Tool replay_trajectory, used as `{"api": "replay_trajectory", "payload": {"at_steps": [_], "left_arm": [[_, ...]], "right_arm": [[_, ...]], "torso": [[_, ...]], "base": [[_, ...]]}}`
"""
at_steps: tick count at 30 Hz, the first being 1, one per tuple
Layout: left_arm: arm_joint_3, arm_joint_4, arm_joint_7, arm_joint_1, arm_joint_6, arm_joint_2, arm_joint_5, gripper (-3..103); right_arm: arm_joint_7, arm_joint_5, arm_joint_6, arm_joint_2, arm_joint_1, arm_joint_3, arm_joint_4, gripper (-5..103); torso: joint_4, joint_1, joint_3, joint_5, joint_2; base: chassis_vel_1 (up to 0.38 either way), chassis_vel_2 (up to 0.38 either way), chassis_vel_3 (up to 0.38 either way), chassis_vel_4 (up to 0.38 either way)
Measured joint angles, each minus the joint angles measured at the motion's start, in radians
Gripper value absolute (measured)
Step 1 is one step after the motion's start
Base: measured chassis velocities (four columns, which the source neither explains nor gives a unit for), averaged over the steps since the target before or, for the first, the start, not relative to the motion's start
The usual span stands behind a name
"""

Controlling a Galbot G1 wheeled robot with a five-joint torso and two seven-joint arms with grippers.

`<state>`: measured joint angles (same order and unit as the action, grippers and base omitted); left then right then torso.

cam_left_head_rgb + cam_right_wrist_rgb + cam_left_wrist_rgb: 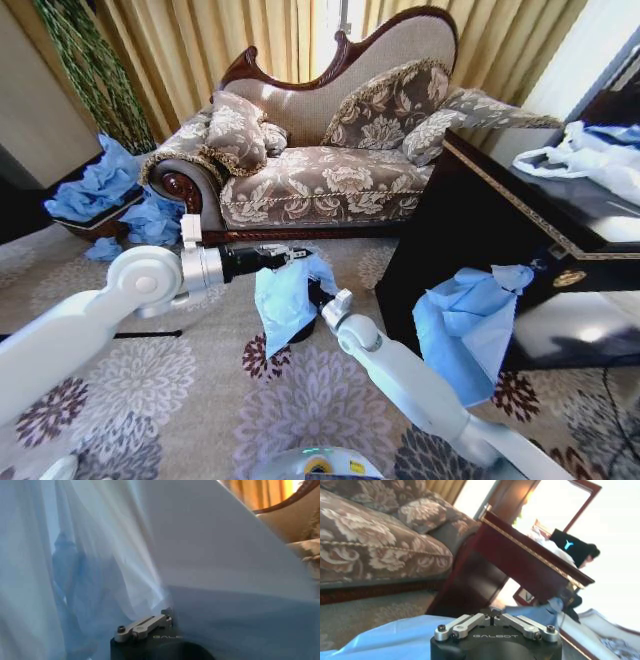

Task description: Place a garbage bag over the trash bin.

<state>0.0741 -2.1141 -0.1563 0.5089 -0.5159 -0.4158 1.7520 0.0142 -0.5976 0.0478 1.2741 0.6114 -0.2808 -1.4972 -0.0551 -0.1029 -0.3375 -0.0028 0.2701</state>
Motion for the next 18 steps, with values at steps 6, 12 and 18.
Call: {"api": "replay_trajectory", "payload": {"at_steps": [6, 12, 18], "left_arm": [[0.011, 0.053, -0.02, 0.022, 0.039, -0.024, -0.024, 0], [0.043, 0.128, -0.014, 0.086, 0.104, -0.098, -0.087, 0], [0.057, 0.21, -0.025, 0.111, 0.148, -0.153, -0.135, 0]], "right_arm": [[0.0, 0.027, 0.009, 0.026, -0.025, 0.006, 0.066, 0], [-0.007, 0.078, 0.031, 0.068, -0.052, 0.006, 0.158, 0], [-0.013, 0.113, 0.05, 0.127, -0.098, 0.024, 0.259, 0]], "torso": [[0.0, 0.0, 0.0, 0.0, 0.0], [0.0, 0.0, 0.0, 0.0, 0.0], [0.0005, 0.0, 0.0, 0.0001, 0.0]], "base": [[0.0, 0.0, 0.0, 0.0], [0.0, 0.0, 0.0, 0.0], [0.0, 0.0, 0.0, 0.0]]}}
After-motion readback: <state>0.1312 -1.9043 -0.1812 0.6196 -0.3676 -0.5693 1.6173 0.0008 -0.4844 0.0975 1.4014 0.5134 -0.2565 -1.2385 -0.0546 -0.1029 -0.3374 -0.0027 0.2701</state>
